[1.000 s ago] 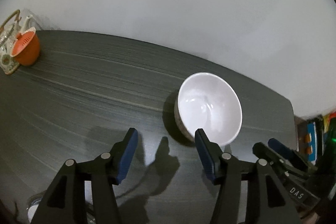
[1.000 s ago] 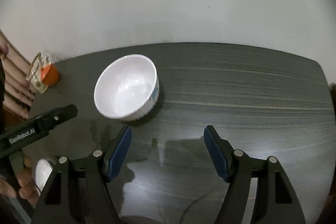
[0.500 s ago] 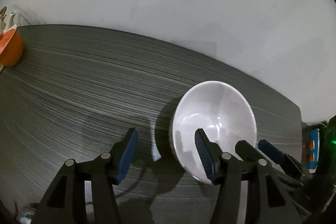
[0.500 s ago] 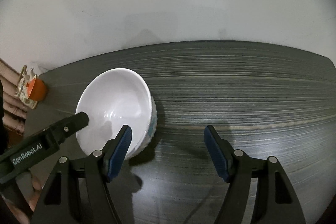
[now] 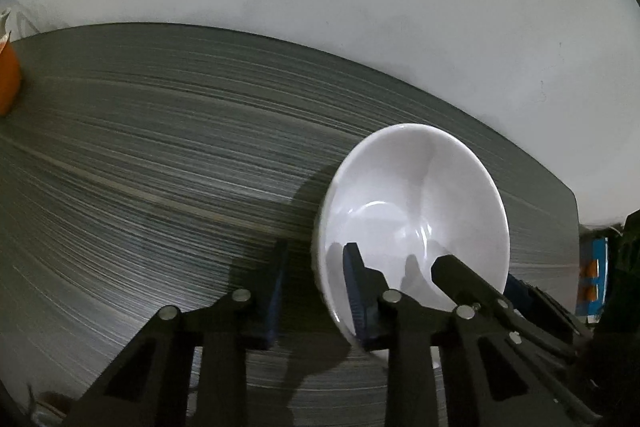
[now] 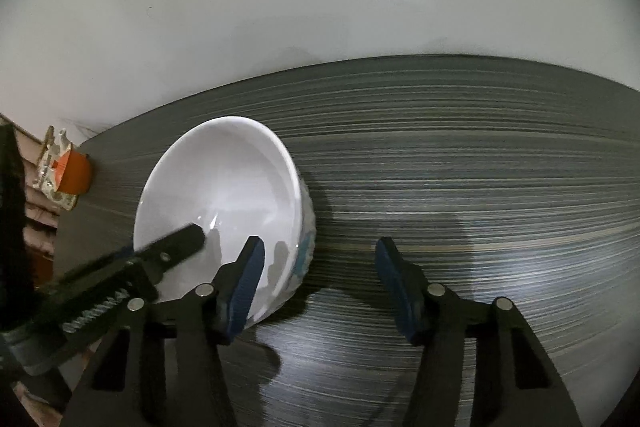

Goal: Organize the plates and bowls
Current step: 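Grasp the small white bowl rim with the right tool and lift, then carry the small bowl over the nested pink and white bowls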

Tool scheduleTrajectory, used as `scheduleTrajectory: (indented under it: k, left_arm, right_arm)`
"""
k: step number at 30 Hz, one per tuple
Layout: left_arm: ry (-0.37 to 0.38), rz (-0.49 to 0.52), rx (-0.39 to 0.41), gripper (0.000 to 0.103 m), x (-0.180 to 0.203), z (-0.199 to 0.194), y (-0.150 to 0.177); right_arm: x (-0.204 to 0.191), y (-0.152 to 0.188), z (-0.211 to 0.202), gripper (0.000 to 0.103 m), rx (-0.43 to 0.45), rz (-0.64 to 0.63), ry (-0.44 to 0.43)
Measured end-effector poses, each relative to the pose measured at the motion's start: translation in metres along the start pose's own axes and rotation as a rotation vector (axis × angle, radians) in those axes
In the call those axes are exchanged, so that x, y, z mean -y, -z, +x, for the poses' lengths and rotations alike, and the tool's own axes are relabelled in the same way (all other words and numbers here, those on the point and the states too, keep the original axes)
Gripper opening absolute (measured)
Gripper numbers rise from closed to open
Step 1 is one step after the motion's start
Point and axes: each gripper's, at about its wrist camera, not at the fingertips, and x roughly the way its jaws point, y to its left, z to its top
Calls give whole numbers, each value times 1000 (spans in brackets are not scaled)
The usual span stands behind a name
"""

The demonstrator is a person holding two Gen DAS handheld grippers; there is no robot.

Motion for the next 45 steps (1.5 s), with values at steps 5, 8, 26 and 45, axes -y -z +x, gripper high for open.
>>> scheduleTrajectory:
  k: [5,8,26,45]
  left_arm:
    - [14,7,-3,19,-2,-2,0]
    - [16,10,0,18,-1,-5,-1]
    - [29,68,2,18,23,-51,28]
    - [40,122,34,18,53,-128,91]
  right_arm:
    - [0,1,-4,40,-1,-9,-22]
    - [-3,2,-4,28,-14,-9,-40]
    - [-17,24,-46,20,14,-11,-20]
    - [-29,81,-138,20,79,7,-5]
